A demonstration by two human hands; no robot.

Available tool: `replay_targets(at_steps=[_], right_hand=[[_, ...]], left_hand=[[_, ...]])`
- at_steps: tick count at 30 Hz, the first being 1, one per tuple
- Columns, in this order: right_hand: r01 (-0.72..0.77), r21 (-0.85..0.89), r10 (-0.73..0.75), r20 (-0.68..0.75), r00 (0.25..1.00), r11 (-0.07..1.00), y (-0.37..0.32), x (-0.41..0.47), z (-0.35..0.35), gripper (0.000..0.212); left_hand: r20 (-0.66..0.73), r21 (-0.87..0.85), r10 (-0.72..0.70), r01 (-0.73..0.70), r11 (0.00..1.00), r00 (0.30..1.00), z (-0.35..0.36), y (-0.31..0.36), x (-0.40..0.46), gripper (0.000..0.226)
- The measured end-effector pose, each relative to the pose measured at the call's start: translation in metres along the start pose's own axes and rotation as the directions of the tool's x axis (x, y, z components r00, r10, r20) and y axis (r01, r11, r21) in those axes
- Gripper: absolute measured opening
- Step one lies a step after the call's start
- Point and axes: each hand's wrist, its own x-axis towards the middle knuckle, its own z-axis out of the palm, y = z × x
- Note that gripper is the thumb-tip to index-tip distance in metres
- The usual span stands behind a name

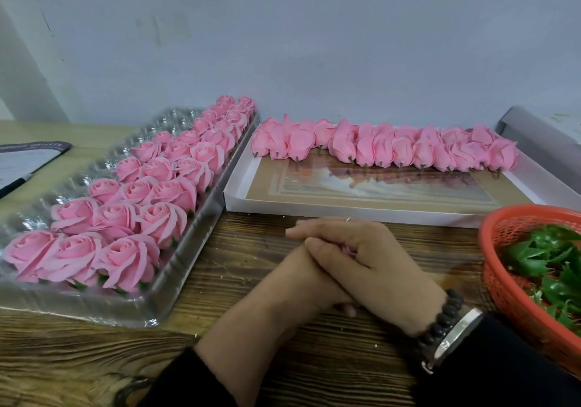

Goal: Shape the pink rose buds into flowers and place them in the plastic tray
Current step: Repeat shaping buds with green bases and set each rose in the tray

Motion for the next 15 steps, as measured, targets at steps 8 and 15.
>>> replay_targets(at_steps=[8, 15], right_hand=[[0.025, 0.176, -0.003, -0.122, 0.992, 0.984, 0.0054, -0.0040, -0.0020, 0.052], [0.056, 0.283, 0.028, -0.285, 0.958, 0.957, 0.0003, -0.0022, 0.0072, 0.042]], left_hand=[[-0.142, -0.063, 0.152, -0.162, 0.985, 0.978, -0.0019, 0.0012, -0.0007, 0.024], [-0.316, 0.035, 0.125, -0.121, 0.992, 0.940, 0.0046, -0.0075, 0.0044, 0.021]])
